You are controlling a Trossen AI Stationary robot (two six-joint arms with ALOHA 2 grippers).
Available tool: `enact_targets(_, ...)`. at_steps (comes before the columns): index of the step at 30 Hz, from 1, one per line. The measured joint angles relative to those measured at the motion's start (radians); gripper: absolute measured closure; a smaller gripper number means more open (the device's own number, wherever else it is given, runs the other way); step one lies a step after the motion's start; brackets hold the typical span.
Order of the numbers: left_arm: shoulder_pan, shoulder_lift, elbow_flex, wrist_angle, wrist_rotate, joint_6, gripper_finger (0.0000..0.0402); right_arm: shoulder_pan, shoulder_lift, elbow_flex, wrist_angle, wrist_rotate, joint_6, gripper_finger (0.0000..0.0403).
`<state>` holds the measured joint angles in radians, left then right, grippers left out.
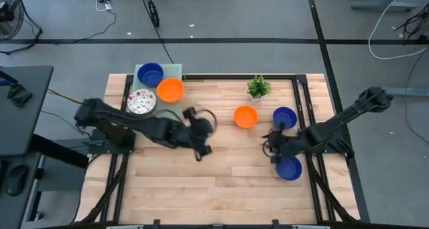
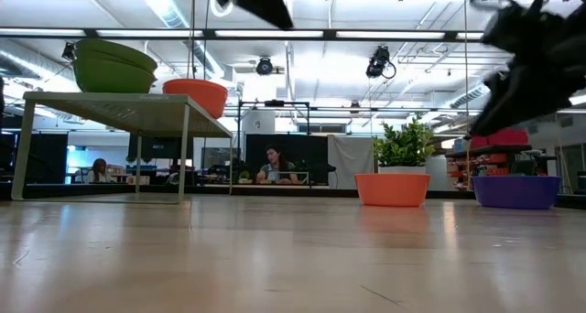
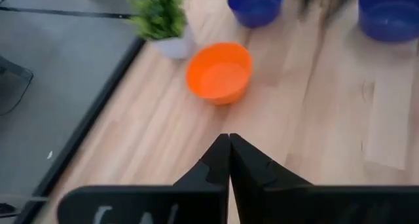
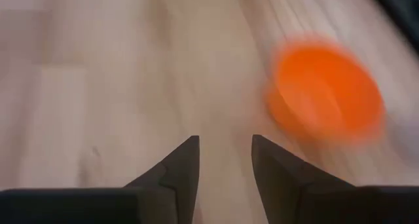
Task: Pick & Place Mini bowls
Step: Stack the blue bowl on the blue bowls on the shelf
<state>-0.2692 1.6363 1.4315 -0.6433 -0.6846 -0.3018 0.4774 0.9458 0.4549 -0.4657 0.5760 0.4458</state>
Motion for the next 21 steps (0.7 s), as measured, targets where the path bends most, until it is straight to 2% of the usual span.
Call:
enact_targets(3,-0.006,0.102,0.000,0.094,0.001,0.007,0.0383,-0.066,-0.071,0.031,-0.260,-0.039,0.209,0.0262)
enact_targets(5,-0.006,0.164,0.000,0.176,0.003,0.024,0.0382,-0.118,-0.086,0.037,-0.336,-0.065,0.294,0.0262)
enact_targets(8,-0.005,0.247,0.000,0.307,0.065,0.084,0.0382,-0.205,-0.076,0.040,-0.339,-0.133,0.290,0.0259)
enact_targets(13,-0.003,0.320,-0.001,0.459,0.227,0.158,0.0381,-0.389,0.010,0.041,-0.371,-0.139,0.309,0.0244)
enact_targets(17,-0.004,0.328,-0.001,0.467,0.244,0.159,0.0381,-0.507,0.076,0.041,-0.333,-0.142,0.278,0.0227)
enact_targets(21,-0.013,0.328,-0.001,0.465,0.244,0.163,0.0381,-0.569,0.118,0.041,-0.299,-0.201,0.231,0.0216)
